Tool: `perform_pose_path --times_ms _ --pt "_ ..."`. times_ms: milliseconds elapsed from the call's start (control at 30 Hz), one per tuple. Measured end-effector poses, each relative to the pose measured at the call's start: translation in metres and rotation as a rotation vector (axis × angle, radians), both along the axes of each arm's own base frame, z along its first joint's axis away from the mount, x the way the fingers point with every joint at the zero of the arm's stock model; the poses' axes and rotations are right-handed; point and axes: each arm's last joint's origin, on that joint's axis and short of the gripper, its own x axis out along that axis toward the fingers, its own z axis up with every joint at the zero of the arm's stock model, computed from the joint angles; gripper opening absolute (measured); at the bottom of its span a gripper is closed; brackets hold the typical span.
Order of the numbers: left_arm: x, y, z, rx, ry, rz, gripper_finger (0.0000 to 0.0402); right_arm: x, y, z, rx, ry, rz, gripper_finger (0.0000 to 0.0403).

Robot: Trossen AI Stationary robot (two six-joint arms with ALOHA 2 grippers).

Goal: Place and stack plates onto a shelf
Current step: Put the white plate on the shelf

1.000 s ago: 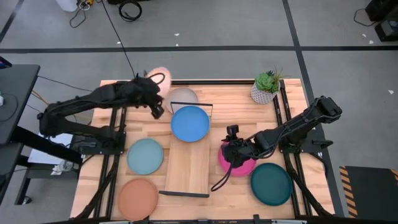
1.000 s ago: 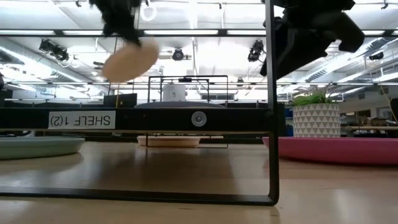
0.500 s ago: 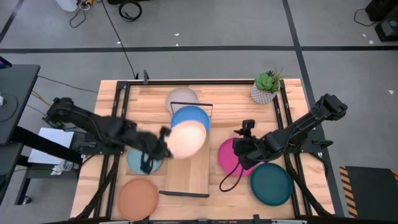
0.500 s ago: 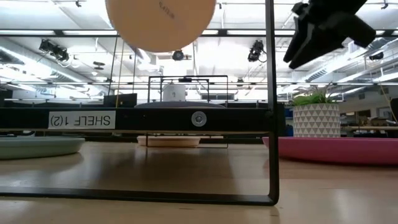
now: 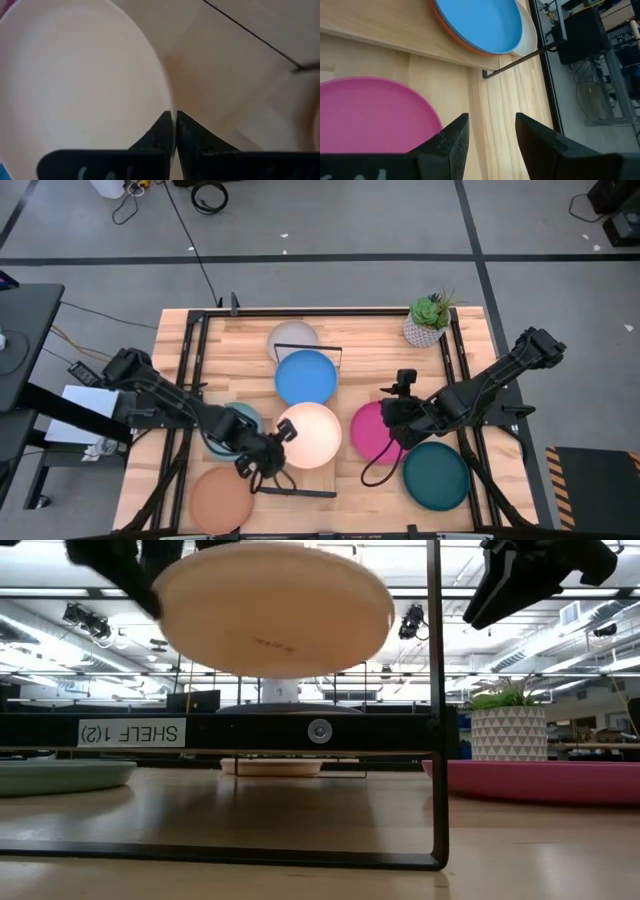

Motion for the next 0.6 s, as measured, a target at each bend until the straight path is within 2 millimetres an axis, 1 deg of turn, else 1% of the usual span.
perform_pose_path --times_ms 133,200,433,500,600 --pt "0.001 -0.004 -0.008 0.038 0.031 -0.047 0.0021 0.000 0.000 0.000 0.001 0.001 -0.003 0.0166" --pt "0.001 -0.007 -0.012 0.015 0.050 -0.040 0.0022 0.000 0.000 0.000 0.003 0.000 -0.005 0.0166" --pt "0.002 -0.012 -0.016 -0.124 0.101 0.114 0.0026 0.000 0.000 0.000 0.022 -0.009 -0.018 0.0166" --pt "0.003 -0.014 -0.016 -0.144 0.089 0.130 0.0034 0.000 0.000 0.000 0.023 -0.010 -0.018 0.0166" --pt "0.006 -0.019 -0.014 -0.194 0.052 0.153 0.0057 0.000 0.000 0.000 0.024 -0.011 -0.018 0.0166"
